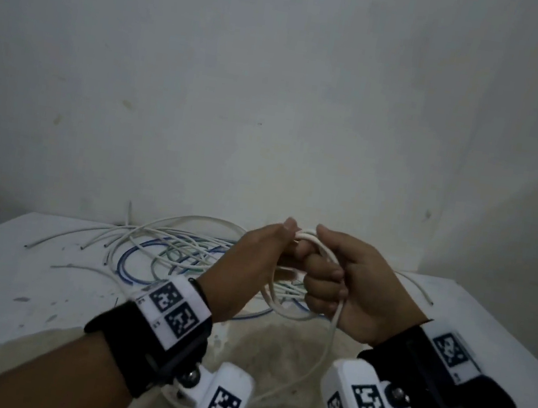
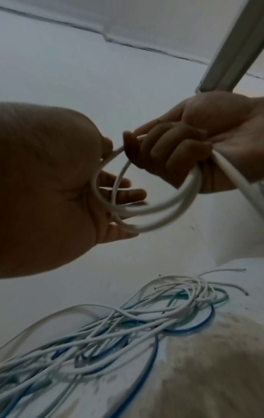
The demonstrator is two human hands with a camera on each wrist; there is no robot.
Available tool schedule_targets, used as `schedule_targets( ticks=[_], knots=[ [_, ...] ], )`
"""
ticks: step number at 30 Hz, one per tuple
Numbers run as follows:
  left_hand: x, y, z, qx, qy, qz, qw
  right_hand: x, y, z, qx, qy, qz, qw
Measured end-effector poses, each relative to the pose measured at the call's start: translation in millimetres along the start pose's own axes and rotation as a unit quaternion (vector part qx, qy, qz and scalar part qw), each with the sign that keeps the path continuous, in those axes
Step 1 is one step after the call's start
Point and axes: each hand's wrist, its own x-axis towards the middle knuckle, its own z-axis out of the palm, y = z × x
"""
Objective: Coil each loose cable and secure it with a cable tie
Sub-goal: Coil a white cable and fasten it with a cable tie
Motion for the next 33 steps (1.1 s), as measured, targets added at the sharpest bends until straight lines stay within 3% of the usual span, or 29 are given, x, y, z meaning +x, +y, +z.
schedule_targets(
  ticks=[3, 5, 9, 13, 15, 18, 21, 25, 28, 30, 33],
  knots=[
    [-2.5, 5.6, 0.1, -0.057, 0.057, 0.008, 0.997, 0.7, 5.3, 3.3, -0.02, 0.025, -0.024, 0.999],
    [-2.9, 4.0, -3.9, -0.072, 0.085, -0.002, 0.994, 1.7, 11.2, 4.6, -0.049, 0.068, -0.083, 0.993],
    [-4.6, 2.0, -8.8, -0.068, 0.084, 0.008, 0.994, 3.1, 25.1, 9.2, -0.248, 0.175, -0.196, 0.932],
    [-5.3, 1.1, -13.7, 0.042, 0.085, 0.064, 0.993, 6.3, 32.9, 10.4, -0.305, 0.231, -0.251, 0.889],
    [-4.2, -0.9, -16.4, 0.034, 0.108, 0.058, 0.992, 8.9, 37.5, 12.4, -0.289, 0.226, -0.241, 0.898],
    [-3.7, 0.0, -20.3, -0.029, 0.116, 0.032, 0.992, 12.0, 42.6, 15.5, -0.223, 0.186, -0.196, 0.937],
    [-3.8, 1.5, -26.2, -0.04, 0.093, 0.013, 0.995, 11.6, 43.2, 14.5, -0.117, 0.12, -0.148, 0.975],
    [-5.1, -0.7, -29.8, -0.03, 0.071, 0.011, 0.997, 9.6, 42.2, 12.0, -0.03, 0.043, -0.097, 0.994],
    [-6.9, -5.6, -26.8, -0.038, 0.067, 0.007, 0.997, 12.4, 40.4, 11.2, -0.055, 0.075, -0.108, 0.99],
    [-8.5, -9.5, -24.5, -0.021, 0.063, 0.008, 0.998, 13.2, 38.0, 9.6, -0.137, 0.105, -0.133, 0.976],
    [-11.3, -10.8, -24.4, 0.071, 0.057, 0.083, 0.992, 11.7, 33.2, 10.6, -0.372, 0.132, -0.15, 0.906]
  ],
)
